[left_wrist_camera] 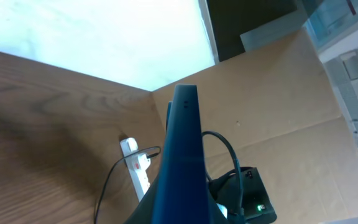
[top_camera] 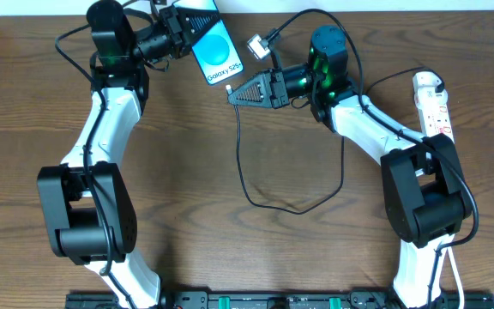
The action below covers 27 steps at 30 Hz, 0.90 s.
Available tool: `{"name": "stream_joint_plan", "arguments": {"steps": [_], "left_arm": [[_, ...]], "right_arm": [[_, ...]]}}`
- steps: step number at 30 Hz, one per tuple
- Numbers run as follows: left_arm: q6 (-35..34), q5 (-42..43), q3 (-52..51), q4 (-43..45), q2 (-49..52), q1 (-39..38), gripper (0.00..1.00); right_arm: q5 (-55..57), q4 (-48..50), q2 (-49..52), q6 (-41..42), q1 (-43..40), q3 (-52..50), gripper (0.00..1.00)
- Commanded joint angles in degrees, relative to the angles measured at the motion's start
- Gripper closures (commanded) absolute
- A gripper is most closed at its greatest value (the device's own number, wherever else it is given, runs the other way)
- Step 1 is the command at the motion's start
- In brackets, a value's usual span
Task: Plug charger to phone and switch on socket
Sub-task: 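Align the cable connector with the phone's bottom port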
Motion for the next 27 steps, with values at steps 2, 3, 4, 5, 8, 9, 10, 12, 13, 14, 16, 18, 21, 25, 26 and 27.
{"name": "stream_joint_plan", "arguments": {"steps": [2, 3, 4, 5, 8, 9, 10, 12, 13, 14, 16, 18, 21, 25, 26, 27], "left_arm": [[-0.68, 1.68, 0.85, 0.85, -0.87, 0.35, 0.93], [-0.68, 1.90, 0.85, 0.85, -0.87, 0.35, 0.92], [-0.68, 2.01, 0.85, 0.85, -0.87, 0.35, 0.93], [-0.66, 2.08, 0.85, 0.85, -0.87, 0.35, 0.93], [-0.63, 2.36, 0.85, 0.85, -0.87, 0.35, 0.92], [-0.63, 2.58, 0.85, 0.85, -0.87, 0.35, 0.93], [-0.63, 2.82, 0.85, 0.85, -0.87, 0.35, 0.93], [-0.63, 3.34, 0.85, 0.83, -0.87, 0.35, 0.93], [-0.63, 3.50, 0.85, 0.83, -0.87, 0.35, 0.93], [-0.63, 3.63, 0.85, 0.85, -0.87, 0.35, 0.92], [-0.61, 3.63, 0.85, 0.85, -0.87, 0.35, 0.93], [-0.42, 3.85, 0.85, 0.85, -0.87, 0.33, 0.93], [-0.20, 4.72, 0.85, 0.85, -0.87, 0.28, 0.93], [-0.22, 4.90, 0.85, 0.85, -0.87, 0.28, 0.93], [-0.22, 4.90, 0.85, 0.85, -0.87, 0.28, 0.93], [-0.22, 4.90, 0.85, 0.83, -0.87, 0.28, 0.93]], "right_arm": [[-0.59, 0.17, 0.37, -0.33, -0.07, 0.70, 0.99], [-0.59, 0.17, 0.37, -0.33, -0.15, 0.70, 0.99], [-0.59, 0.17, 0.37, -0.33, -0.17, 0.70, 0.99], [-0.59, 0.17, 0.37, -0.33, -0.20, 0.70, 0.99], [-0.59, 0.17, 0.37, -0.33, -0.20, 0.70, 0.99], [-0.59, 0.17, 0.37, -0.33, -0.20, 0.70, 0.99], [-0.59, 0.17, 0.37, -0.33, -0.20, 0.70, 0.99], [-0.57, 0.17, 0.37, -0.33, -0.26, 0.70, 0.99], [-0.55, 0.20, 0.37, -0.33, -0.31, 0.70, 0.99], [-0.39, 0.20, 0.37, -0.33, -0.39, 0.70, 0.99], [-0.15, 0.17, 0.37, -0.31, -0.55, 0.70, 0.99], [0.09, 0.17, 0.37, -0.31, -0.66, 0.70, 0.99], [0.44, 0.20, 0.37, -0.31, -0.68, 0.70, 0.99], [0.72, 0.17, 0.37, -0.31, -0.68, 0.70, 0.99], [0.70, 0.17, 0.37, -0.28, -0.68, 0.70, 0.99], [0.70, 0.17, 0.37, -0.28, -0.68, 0.70, 0.99]]}}
